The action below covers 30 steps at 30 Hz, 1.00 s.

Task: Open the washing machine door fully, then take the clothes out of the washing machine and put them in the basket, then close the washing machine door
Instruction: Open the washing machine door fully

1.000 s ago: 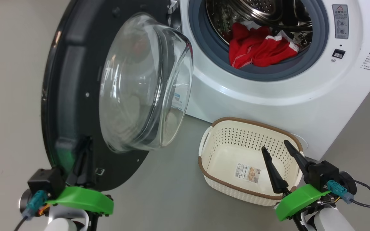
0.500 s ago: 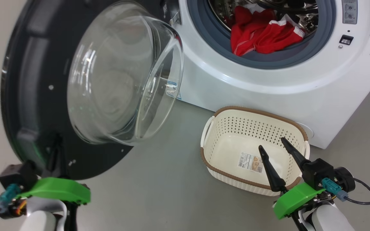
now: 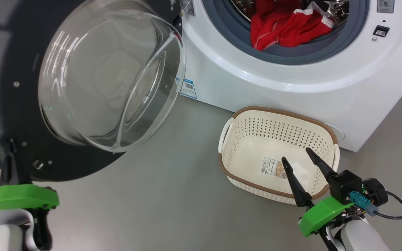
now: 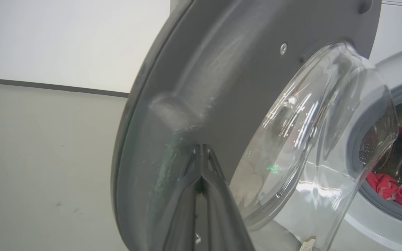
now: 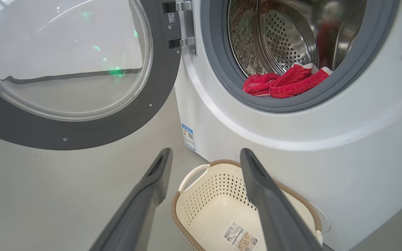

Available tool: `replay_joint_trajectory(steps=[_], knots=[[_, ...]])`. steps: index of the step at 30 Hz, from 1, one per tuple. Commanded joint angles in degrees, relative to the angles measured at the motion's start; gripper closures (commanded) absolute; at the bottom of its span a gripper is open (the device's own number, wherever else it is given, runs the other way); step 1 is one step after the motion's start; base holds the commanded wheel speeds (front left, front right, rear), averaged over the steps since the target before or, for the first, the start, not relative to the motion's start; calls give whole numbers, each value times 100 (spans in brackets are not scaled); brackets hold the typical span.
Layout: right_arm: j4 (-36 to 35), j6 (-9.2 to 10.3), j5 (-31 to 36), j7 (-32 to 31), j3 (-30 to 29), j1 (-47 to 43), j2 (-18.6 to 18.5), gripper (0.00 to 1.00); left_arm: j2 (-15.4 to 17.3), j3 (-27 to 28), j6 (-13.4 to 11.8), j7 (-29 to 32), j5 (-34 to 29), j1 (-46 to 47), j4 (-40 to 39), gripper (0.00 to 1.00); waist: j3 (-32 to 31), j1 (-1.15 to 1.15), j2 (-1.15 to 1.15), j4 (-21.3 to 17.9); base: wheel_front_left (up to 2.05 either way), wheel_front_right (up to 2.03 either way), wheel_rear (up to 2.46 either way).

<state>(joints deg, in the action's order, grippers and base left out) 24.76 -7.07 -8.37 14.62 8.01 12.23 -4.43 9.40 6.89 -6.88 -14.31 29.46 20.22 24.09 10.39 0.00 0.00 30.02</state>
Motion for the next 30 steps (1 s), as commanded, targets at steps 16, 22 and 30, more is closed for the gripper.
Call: replay_joint_trajectory(steps=[16, 22, 30], knots=[[-104, -42, 4, 38, 142, 184, -231, 0, 259, 866, 575, -68, -612, 669, 724, 100, 158, 0, 0, -29, 0, 0, 0], [-74, -42, -34, 38, 201, 233, -232, 0, 257, 1169, 672, -68, -810, 826, 991, 100, 156, 0, 0, -139, 0, 0, 0], [-45, -42, -125, 38, 152, 161, -147, 0, 289, 1492, 770, -69, -1116, 794, 1183, 100, -79, 0, 0, -304, 0, 0, 0]])
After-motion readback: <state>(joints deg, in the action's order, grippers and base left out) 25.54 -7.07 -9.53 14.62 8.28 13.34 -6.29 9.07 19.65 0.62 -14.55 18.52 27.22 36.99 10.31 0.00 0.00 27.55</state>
